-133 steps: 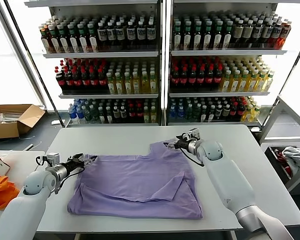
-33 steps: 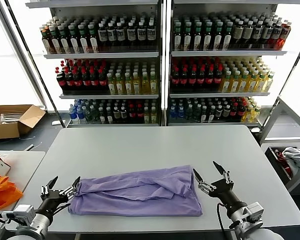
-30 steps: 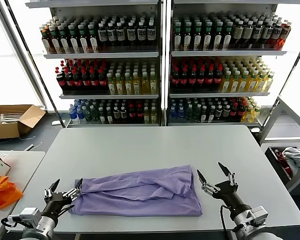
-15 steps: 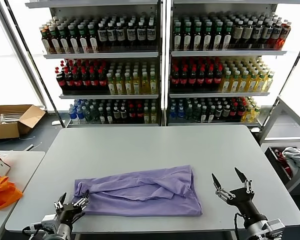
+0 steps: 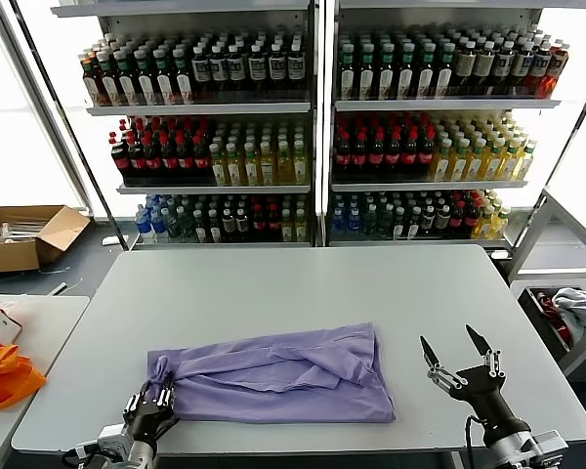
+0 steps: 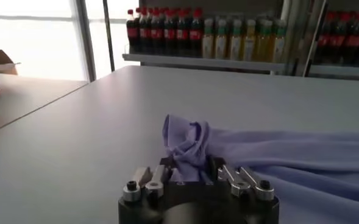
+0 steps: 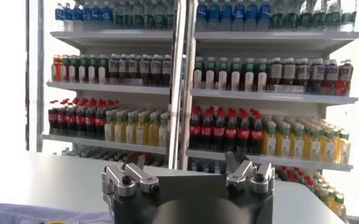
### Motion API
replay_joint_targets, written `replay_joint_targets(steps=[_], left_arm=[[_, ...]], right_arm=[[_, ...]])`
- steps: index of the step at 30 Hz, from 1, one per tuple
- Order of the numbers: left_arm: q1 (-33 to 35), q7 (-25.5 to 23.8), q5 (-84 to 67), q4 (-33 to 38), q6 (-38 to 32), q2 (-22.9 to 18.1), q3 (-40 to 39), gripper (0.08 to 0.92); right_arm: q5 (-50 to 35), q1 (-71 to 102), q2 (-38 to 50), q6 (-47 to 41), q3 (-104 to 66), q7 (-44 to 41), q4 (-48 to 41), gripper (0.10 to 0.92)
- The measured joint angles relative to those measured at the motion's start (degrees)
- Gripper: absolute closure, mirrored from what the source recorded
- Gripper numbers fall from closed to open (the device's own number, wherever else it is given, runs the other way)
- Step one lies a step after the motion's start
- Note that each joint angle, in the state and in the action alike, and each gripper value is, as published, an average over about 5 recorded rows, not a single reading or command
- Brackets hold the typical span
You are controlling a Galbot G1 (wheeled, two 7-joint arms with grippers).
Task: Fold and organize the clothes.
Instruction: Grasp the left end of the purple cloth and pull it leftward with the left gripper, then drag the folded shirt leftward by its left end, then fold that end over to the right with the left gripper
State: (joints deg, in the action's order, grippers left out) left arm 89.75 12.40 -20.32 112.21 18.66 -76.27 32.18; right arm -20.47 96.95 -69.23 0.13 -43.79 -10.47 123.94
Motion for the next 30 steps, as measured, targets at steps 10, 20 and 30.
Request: replay_joint_targets(steps=[10, 20, 30], left_arm=[[-1.4, -1.3, -2.7, 0.2, -0.6, 1.9, 2.1, 0.886], [-2.9, -5.7, -7.1, -2.7, -1.6, 8.5, 14.2, 0.894], [-2.3, -12.4, -13.1, -5.3, -1.1, 18.1, 24.7, 0.894]], right_arm=[[-0.4, 0.0, 0.6, 0.2, -0.3, -0.1, 0.3, 0.203], [-0.7, -0.1, 1.2, 0.2, -0.1, 0.0, 0.4, 0.203], [-0.7, 0.2, 0.9, 0.2, 0.8, 0.0, 0.8, 0.203]])
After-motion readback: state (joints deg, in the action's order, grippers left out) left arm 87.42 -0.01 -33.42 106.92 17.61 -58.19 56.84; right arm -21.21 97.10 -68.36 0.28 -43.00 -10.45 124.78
